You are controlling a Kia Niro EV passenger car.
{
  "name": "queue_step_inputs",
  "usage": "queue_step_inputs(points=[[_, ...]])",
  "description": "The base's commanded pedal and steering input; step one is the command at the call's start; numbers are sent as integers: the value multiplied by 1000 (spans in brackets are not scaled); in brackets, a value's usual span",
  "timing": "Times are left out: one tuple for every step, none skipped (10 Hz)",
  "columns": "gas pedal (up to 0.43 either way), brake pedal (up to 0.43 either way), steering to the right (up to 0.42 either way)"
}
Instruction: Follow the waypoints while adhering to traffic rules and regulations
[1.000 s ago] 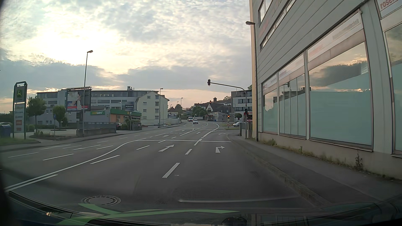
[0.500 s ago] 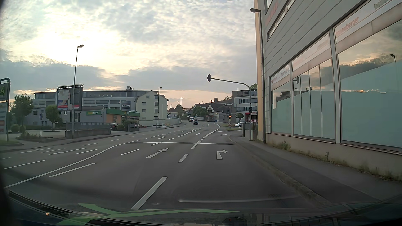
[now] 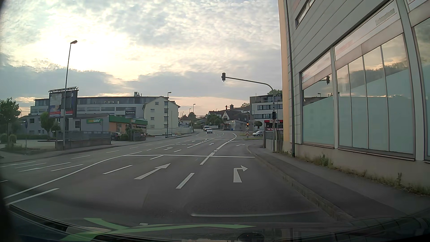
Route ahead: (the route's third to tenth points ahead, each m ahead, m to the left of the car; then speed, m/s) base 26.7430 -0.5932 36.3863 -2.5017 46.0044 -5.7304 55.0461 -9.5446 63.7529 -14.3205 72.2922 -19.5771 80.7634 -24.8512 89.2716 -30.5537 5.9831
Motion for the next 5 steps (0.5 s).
queue_step_inputs(points=[[98,0,-6],[98,0,-6],[98,0,-6],[79,0,-6],[39,0,-6]])
